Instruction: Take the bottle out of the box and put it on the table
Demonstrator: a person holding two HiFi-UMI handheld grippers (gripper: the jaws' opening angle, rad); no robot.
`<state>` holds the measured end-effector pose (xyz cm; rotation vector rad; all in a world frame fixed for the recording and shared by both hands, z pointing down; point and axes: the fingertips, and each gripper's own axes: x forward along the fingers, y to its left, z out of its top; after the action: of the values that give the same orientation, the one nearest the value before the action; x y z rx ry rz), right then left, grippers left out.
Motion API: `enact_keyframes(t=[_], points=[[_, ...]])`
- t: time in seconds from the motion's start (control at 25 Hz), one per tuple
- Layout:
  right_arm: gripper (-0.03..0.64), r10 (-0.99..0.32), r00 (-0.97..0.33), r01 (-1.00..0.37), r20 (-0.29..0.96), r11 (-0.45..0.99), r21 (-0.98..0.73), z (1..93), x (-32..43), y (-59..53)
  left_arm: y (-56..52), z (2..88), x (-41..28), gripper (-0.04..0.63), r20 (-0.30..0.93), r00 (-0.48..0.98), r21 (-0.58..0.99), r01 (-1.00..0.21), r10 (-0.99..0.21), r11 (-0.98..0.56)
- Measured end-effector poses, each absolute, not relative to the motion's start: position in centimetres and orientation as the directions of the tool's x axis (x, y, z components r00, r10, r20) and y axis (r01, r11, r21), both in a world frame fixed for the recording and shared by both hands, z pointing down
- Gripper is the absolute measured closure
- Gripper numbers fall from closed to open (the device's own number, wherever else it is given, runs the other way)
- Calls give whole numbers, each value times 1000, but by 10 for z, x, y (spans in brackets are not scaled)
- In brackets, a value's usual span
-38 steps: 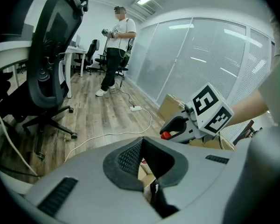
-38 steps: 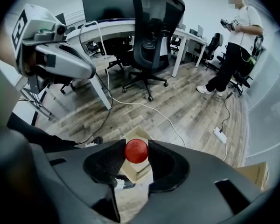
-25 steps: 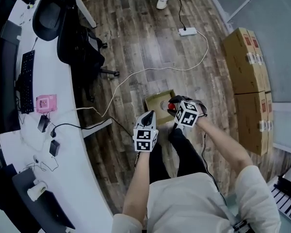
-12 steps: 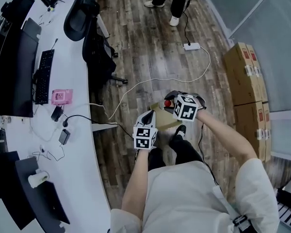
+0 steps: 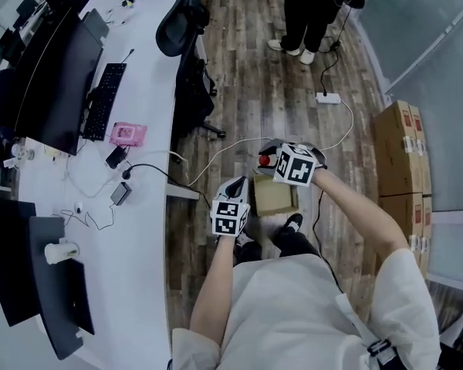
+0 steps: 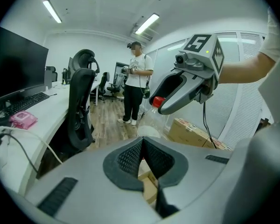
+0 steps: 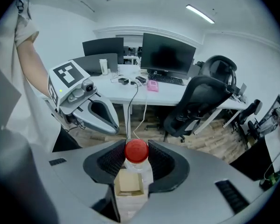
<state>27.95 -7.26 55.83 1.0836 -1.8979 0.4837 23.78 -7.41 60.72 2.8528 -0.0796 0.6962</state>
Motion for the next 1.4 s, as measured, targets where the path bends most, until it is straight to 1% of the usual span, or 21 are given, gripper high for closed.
enact_keyframes(t=[0.16,0.4,0.72,1.12,1.4], points=[[437,-496,-282,-801,821,593,83,542,248,-105,-102,600,210,583,457,887,178,-167,-69,-970],[437,-464,-357,-726,811,684,72,529,186,-156,-151,590,154,583,448,873,164,-293,-194,-942],[437,-394,-457,-570,798,818,78,512,88,-219,-204,579,62,583,441,814,152,-482,-377,-863],[437,-285,-545,-344,788,934,100,500,-46,-282,-239,580,-71,583,450,682,162,-698,-577,-698],[437,-201,-580,-210,789,973,93,503,-143,-307,-243,585,-154,583,461,577,174,-804,-675,-568]])
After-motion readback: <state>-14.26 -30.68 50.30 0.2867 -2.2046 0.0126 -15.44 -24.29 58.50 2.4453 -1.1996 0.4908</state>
